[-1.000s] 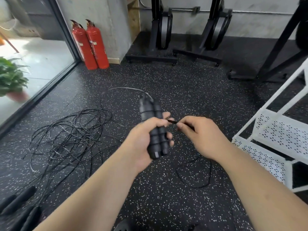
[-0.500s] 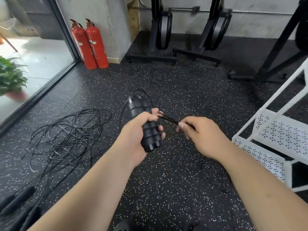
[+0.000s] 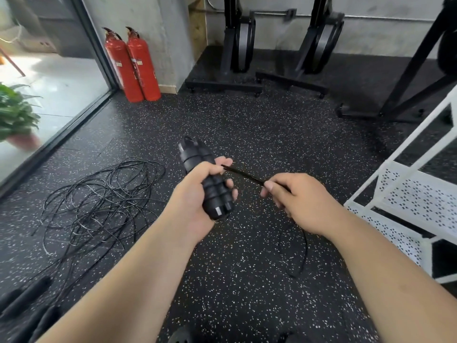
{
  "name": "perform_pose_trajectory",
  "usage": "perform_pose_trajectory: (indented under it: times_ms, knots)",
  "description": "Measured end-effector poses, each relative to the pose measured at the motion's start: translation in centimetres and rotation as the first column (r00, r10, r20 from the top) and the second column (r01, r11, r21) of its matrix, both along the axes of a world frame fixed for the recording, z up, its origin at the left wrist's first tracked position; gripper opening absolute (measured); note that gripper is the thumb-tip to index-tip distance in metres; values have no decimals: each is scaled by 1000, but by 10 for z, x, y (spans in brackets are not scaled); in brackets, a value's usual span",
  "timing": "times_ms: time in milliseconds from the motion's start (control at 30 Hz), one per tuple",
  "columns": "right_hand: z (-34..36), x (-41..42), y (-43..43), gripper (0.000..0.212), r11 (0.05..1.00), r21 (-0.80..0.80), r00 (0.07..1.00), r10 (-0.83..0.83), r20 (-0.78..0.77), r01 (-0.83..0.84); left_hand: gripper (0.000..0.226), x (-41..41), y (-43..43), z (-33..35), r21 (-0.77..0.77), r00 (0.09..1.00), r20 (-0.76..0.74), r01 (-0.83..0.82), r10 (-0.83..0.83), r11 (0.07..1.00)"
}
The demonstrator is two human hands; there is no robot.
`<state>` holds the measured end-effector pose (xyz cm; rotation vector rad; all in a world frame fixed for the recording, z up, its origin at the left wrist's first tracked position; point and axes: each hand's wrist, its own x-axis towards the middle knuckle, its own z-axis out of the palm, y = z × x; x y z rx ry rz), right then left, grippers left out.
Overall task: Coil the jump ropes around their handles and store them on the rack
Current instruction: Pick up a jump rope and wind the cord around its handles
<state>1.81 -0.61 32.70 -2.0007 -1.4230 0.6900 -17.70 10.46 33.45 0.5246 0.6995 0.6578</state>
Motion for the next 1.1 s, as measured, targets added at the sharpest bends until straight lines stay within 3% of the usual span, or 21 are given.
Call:
perform_pose_trajectory:
  times_ms: [167,267,433,567,700,833,967,1100]
  knots:
    - [-6,-5,6,27,1000,22,994,-13,109,11,44,14,-31,-7,46,975,-40,222,-220,974]
    - [-7,-5,7,23,1000,8,991,-7,131,6,40,20,-38,-10,88,965,-58,260,-256,962]
    - [-1,1,0,22,1000,-26,999,7,32,-7,41,7,-5,-2,77,996,-41,81,-78,994]
    - [0,3,-3,24,1000,-6,999,-8,48,8,46,-4,10,-3,29,1000,1,-30,30,999]
    - [-5,-1,2,23,999,30,997,-21,76,18,59,5,-16,-5,29,989,-14,148,-148,989]
    - [-9,-5,7,17,1000,18,987,10,162,-13,50,19,-37,-14,80,962,-64,272,-267,959]
    - [-7,0,3,14,999,-27,998,26,63,-24,39,14,-16,-9,95,985,-63,165,-159,982]
    - [-3,2,-3,15,998,-55,998,31,47,-29,45,1,3,-3,-3,1000,-12,-11,11,1000]
